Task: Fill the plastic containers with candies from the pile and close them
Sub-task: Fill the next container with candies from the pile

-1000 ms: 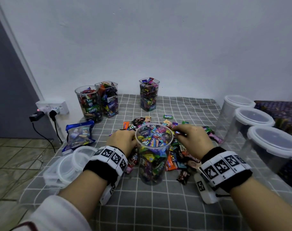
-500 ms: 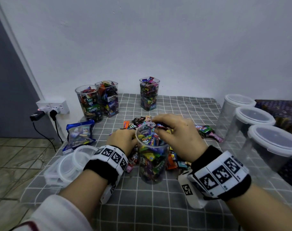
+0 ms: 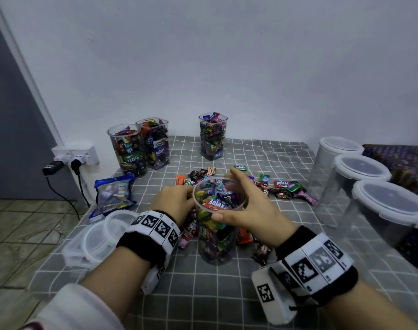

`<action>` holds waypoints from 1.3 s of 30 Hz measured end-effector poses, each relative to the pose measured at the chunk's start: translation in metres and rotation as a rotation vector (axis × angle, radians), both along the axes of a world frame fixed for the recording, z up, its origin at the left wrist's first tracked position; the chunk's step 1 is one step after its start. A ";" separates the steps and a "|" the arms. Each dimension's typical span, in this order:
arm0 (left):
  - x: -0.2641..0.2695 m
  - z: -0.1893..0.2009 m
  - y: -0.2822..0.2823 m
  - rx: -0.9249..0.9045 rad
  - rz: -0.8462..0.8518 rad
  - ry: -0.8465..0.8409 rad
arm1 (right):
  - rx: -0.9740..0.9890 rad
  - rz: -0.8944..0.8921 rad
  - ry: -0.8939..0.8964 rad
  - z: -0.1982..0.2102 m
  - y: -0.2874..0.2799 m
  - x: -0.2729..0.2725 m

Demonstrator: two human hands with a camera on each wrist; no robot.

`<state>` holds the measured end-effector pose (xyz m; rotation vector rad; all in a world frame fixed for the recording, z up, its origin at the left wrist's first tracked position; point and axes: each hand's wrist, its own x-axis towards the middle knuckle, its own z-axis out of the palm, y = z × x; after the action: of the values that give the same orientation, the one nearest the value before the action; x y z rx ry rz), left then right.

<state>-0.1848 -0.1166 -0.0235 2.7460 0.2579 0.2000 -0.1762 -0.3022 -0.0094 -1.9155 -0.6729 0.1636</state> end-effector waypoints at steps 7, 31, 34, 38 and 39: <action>-0.010 0.006 0.011 -0.372 0.046 -0.366 | 0.057 -0.018 0.052 -0.010 0.000 -0.001; -0.041 0.057 -0.030 -0.170 -0.221 -0.376 | 0.120 -0.010 0.033 -0.013 0.000 -0.003; -0.040 0.056 -0.031 -0.196 -0.215 -0.388 | 0.116 -0.010 0.037 -0.013 0.000 -0.004; -0.038 0.051 -0.029 -0.419 -0.214 -0.444 | 0.106 -0.022 0.044 -0.012 0.001 -0.006; -0.037 0.051 -0.027 -0.504 -0.201 -0.463 | 0.101 -0.021 0.043 -0.012 0.000 -0.006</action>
<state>-0.2221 -0.1435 0.0276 2.1344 -0.0870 0.6117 -0.1819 -0.3020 -0.0209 -1.8169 -0.6207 0.1544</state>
